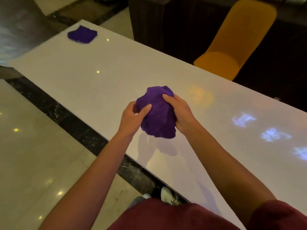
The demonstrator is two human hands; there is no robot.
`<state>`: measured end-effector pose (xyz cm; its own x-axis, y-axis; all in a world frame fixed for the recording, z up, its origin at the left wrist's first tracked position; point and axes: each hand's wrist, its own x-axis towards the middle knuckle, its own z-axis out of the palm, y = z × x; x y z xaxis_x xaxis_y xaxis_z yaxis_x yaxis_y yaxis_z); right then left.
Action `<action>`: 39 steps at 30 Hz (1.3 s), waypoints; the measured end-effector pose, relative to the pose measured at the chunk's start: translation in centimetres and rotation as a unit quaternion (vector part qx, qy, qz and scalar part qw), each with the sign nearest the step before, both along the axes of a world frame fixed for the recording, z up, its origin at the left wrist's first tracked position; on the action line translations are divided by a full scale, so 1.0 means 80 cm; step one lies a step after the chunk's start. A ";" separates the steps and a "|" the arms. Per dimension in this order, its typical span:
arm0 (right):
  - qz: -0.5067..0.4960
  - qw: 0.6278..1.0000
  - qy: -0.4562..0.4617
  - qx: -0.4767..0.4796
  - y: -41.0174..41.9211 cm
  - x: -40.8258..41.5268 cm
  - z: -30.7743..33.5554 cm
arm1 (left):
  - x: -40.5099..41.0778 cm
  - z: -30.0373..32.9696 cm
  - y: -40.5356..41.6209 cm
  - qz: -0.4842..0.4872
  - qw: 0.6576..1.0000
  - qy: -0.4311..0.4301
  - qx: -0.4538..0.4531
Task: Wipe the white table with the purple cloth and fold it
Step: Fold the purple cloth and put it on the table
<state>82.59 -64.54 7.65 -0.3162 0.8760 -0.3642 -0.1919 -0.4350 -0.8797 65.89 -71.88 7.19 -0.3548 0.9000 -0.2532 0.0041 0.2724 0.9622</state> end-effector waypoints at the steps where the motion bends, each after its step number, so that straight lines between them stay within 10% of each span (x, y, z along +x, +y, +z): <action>1: -0.007 1.000 -0.020 0.019 0.001 -0.008 0.002 | -0.007 0.004 0.001 0.018 0.999 0.032 -0.001; 6: -0.014 0.987 -0.098 0.130 -0.004 -0.077 0.012 | -0.054 0.020 0.002 0.066 0.979 0.192 0.003; 10: -0.006 0.987 -0.089 0.135 -0.019 -0.166 0.014 | -0.115 0.030 0.010 -0.091 0.995 -0.035 -0.006; 20: -0.014 0.989 -0.123 0.082 0.011 -0.378 0.020 | -0.381 0.049 0.032 -0.004 0.993 -0.115 0.028; 24: 0.121 0.991 0.048 -0.020 0.007 -0.452 0.009 | -0.453 0.059 0.043 -0.022 0.992 -0.120 0.040; 33: -0.035 0.985 -0.147 0.080 0.080 -0.585 -0.008 | -0.617 0.046 0.115 0.032 0.999 -0.023 0.024; 39: 0.003 0.995 0.081 -0.064 0.186 -0.695 -0.032 | -0.719 0.047 0.215 0.016 0.999 -0.032 -0.007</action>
<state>26.98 -49.69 5.11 -0.3850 0.8237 -0.4163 -0.3240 -0.5430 -0.7747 8.34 -54.67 10.98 -0.3663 0.8847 -0.2882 -0.0659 0.2843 0.9565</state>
